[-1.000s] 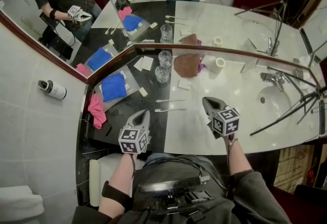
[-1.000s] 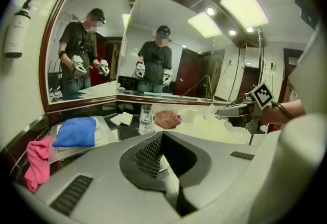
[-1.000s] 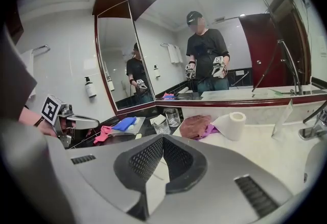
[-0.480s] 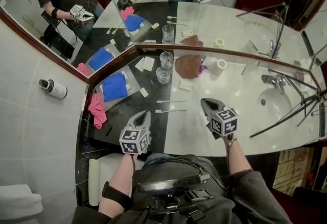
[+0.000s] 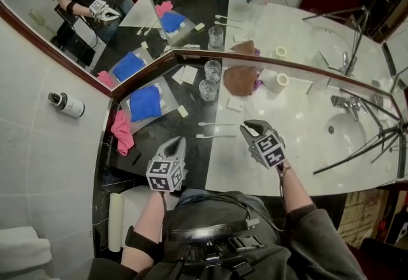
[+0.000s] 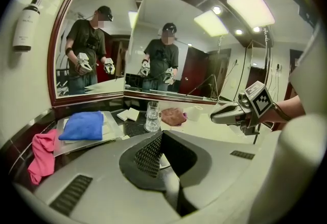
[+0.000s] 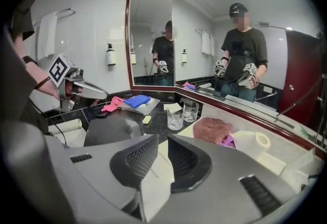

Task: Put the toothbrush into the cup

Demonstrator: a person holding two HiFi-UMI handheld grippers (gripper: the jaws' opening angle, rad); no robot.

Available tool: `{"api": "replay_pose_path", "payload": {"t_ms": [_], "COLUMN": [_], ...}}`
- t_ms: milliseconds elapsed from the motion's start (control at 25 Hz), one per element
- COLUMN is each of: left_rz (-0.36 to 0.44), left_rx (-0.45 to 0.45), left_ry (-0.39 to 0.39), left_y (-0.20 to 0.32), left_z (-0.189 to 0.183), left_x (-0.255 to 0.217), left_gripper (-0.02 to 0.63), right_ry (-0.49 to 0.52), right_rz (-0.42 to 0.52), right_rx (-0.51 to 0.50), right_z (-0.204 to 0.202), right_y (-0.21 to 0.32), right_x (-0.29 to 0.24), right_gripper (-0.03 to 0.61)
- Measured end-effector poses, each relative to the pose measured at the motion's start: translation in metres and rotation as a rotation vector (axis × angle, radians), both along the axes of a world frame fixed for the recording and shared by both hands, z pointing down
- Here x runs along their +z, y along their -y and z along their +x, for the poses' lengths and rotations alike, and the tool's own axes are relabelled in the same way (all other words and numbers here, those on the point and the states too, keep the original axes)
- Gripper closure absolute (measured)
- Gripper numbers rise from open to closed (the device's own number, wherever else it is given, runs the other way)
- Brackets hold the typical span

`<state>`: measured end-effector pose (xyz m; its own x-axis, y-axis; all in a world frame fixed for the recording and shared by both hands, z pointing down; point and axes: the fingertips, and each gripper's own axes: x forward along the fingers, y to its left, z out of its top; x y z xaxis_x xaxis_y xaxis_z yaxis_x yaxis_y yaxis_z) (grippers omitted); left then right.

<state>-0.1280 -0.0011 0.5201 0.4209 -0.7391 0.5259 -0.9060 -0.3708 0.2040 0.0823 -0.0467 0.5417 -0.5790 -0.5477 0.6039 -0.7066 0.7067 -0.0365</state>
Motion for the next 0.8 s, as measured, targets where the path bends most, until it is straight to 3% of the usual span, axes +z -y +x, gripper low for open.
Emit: {"api": "replay_pose_path", "payload": {"t_ms": [240,560,800], "left_rz": [-0.010,-0.034,-0.060], "left_rx": [-0.020,-0.033,-0.054], "left_ry": [-0.001,-0.012,-0.018], "left_y": [0.001,0.002,-0.001], "left_z": [-0.008,-0.011,-0.020], "left_x": [0.008,0.025,0.039], "left_gripper": [0.612,0.612,0.612], "right_ry": [-0.214,-0.559,-0.650], "right_rz": [0.028,0.022,-0.086], "right_rx": [-0.276,-0.635,-0.752], "right_z": [-0.035,-0.075,-0.089], "right_y": [0.007,0.021,0.022], "right_x": [0.030,0.097,0.150], "right_gripper": [0.438,0.422,0.422]}}
